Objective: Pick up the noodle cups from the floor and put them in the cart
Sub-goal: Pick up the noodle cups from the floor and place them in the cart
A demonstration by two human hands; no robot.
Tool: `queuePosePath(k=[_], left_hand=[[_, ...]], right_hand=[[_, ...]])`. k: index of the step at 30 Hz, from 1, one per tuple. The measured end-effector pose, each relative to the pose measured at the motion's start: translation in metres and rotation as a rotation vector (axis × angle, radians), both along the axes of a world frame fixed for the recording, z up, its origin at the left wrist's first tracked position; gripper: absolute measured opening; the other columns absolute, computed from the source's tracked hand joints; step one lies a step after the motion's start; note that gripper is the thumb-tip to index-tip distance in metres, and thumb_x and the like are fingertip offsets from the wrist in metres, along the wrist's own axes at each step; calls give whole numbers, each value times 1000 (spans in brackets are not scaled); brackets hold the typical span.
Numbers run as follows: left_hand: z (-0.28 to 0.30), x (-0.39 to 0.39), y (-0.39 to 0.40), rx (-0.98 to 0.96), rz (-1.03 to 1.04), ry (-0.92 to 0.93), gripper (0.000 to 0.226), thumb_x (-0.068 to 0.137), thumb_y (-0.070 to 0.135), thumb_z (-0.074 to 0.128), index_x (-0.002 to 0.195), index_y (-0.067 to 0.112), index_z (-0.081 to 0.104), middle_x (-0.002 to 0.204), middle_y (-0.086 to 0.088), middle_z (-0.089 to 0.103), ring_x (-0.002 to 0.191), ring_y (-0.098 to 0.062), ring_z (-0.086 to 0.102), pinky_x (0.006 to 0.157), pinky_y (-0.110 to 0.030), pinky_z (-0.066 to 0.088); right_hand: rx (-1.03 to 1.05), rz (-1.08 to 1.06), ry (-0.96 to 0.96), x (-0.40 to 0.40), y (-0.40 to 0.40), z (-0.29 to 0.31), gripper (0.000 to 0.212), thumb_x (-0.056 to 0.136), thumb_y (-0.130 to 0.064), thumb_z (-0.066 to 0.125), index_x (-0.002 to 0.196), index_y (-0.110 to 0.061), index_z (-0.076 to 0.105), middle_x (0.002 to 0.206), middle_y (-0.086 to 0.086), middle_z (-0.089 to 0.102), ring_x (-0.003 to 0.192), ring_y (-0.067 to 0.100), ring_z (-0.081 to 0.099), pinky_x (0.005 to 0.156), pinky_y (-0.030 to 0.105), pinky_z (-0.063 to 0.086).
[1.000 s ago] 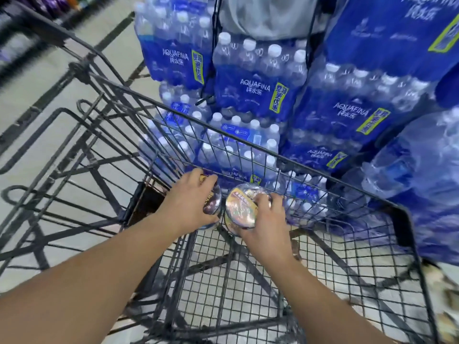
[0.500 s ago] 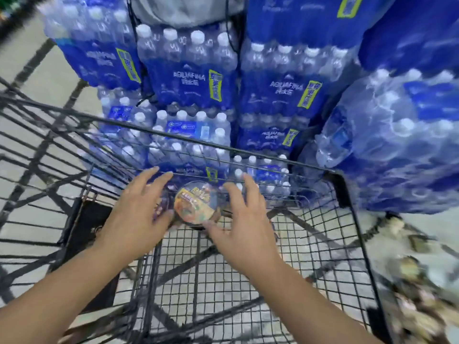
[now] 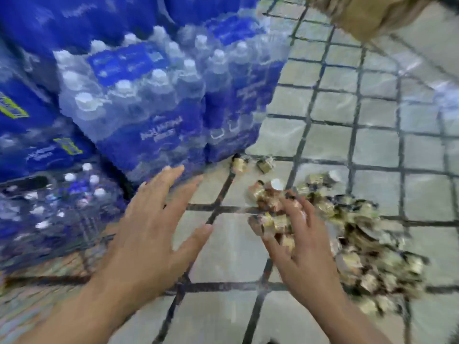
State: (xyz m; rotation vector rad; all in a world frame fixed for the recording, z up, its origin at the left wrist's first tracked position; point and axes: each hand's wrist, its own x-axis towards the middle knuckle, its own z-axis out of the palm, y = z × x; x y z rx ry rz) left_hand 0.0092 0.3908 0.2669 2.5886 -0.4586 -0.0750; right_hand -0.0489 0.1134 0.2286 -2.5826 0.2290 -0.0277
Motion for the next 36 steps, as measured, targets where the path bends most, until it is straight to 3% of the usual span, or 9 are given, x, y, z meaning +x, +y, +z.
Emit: queuePosePath(k=[3, 7, 11, 17, 23, 28, 32, 36], left_hand=[[-24, 9, -108, 62, -62, 62, 75, 92, 71, 41, 154, 28, 46, 167, -5, 34, 156, -29, 28, 121, -61, 32], [-58, 17, -234, 173, -140, 138, 81, 89, 77, 35, 157, 34, 39, 166, -8, 34, 154, -32, 28, 123, -54, 29], [-91, 28, -332, 234, -247, 213, 85, 89, 83, 22, 163, 39, 25, 172, 1, 19, 158, -24, 16, 127, -50, 23], [-153, 69, -458, 262, -407, 301, 81, 92, 80, 30, 162, 41, 23, 170, 2, 19, 157, -25, 18, 125, -51, 26], [-241, 110, -568, 357, -488, 388, 82, 88, 65, 54, 161, 39, 28, 170, -1, 19, 156, -25, 17, 122, -51, 26], [-327, 134, -643, 492, -524, 437, 88, 85, 67, 59, 161, 40, 25, 169, -11, 24, 154, -35, 24, 117, -58, 38], [-392, 151, -697, 454, -475, 420, 87, 87, 61, 69, 160, 37, 29, 166, -17, 25, 150, -42, 30, 114, -59, 40], [-466, 164, -735, 455, -468, 371, 92, 86, 64, 69, 161, 35, 24, 167, -18, 20, 152, -43, 25, 112, -63, 41]], right_hand=[[-81, -58, 88, -12, -113, -11, 72, 94, -72, 42, 159, -45, 29, 170, -6, 17, 155, 21, 19, 119, 53, 35], [-161, -132, 196, -23, -237, -35, 70, 98, -68, 45, 160, -41, 28, 168, -1, 21, 155, 24, 19, 121, 49, 32], [-179, -245, 341, -35, -326, -79, 77, 93, -73, 30, 163, -41, 21, 171, 3, 19, 157, 29, 19, 123, 51, 29], [-202, -393, 556, -55, -433, -153, 79, 97, -74, 29, 165, -36, 20, 174, 5, 17, 158, 31, 17, 127, 50, 24], [-233, -442, 755, -68, -521, -237, 82, 96, -76, 41, 164, -37, 20, 172, 7, 22, 157, 35, 21, 123, 54, 28], [-185, -501, 861, -73, -590, -312, 80, 95, -62, 54, 163, -33, 21, 171, 11, 19, 154, 40, 23, 117, 57, 37], [-138, -635, 845, -68, -656, -376, 85, 94, -57, 62, 163, -31, 21, 171, 12, 16, 150, 45, 26, 110, 58, 44], [-92, -802, 761, -59, -715, -441, 94, 89, -58, 73, 163, -28, 24, 170, 14, 13, 149, 51, 24, 110, 62, 41]])
